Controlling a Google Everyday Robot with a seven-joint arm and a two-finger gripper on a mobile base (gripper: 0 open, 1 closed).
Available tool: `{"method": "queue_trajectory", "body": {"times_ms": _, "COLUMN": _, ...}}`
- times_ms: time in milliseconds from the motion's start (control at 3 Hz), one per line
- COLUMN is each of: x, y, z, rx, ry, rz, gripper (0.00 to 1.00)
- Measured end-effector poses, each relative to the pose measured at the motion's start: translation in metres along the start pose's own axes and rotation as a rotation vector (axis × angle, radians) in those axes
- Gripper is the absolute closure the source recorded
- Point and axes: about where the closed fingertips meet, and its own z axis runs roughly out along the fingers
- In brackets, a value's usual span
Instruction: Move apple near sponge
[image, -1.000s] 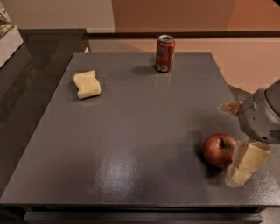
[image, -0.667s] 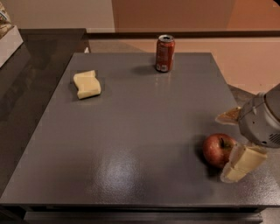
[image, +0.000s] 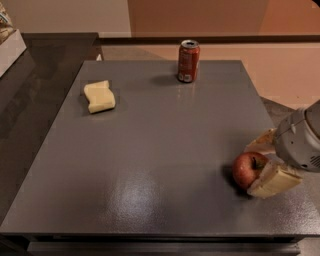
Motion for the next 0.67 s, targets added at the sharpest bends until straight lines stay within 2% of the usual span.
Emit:
{"method": "queue_trajectory", "body": {"times_ms": 333, "x": -0.019, "y": -0.009, "z": -0.013, "rx": 0.033, "ry": -0.016, "rz": 0.014, "gripper": 0.87}}
{"method": "queue_trajectory", "body": {"times_ms": 667, "x": -0.051, "y": -0.031, "z": -0.025, "rx": 0.067, "ry": -0.038, "rz": 0.036, "gripper": 1.0}}
